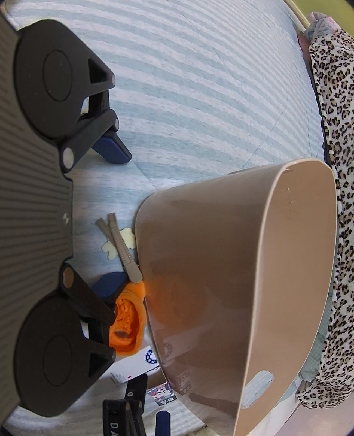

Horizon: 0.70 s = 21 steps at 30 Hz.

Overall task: Organize objects
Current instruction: 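Grasp the keys with the left tool while the right tool grasps the cartoon box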

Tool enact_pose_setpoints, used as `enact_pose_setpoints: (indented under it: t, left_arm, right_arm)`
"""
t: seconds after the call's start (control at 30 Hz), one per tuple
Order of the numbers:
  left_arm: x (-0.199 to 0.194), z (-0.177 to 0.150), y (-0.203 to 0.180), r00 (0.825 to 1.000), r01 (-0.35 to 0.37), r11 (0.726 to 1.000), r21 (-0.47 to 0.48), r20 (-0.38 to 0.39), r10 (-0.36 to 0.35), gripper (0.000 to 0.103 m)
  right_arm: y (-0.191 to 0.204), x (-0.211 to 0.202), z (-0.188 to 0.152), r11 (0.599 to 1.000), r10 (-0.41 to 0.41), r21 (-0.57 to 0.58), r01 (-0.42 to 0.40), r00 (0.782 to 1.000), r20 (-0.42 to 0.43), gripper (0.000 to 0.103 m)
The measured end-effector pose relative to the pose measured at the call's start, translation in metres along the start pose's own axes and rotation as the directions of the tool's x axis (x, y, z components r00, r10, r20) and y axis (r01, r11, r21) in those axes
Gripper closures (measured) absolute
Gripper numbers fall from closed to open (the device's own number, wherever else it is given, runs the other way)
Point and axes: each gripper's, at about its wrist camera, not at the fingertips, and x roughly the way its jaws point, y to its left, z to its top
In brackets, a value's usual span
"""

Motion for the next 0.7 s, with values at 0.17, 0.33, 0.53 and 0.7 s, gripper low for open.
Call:
enact_pose_setpoints:
  t: [0.17,0.33,0.53,0.7]
  left_arm:
    - [0.001,-0.003,-0.001,1.0,-0.007,1.0,0.001,0.016,0.007,0.014]
    - [-0.002,-0.006,0.0,0.999,-0.003,1.0,0.023,0.034,0.002,0.028]
    - [-0.01,-0.008,0.001,0.999,0.001,0.998,0.071,0.034,-0.004,0.062]
    - [-0.016,-0.011,0.003,0.999,0.0,0.997,0.073,0.035,-0.002,0.071]
  right_arm:
    - [0.003,0.008,0.004,1.0,0.004,0.016,-0.005,1.0,0.014,0.008]
    - [0.003,0.007,0.003,1.0,0.014,0.016,-0.015,1.0,0.026,0.022]
    - [0.002,0.003,0.001,0.999,0.038,0.025,-0.038,0.999,0.035,0.049]
    - [0.006,-0.001,-0.005,0.999,0.044,0.004,-0.044,0.999,0.032,0.054]
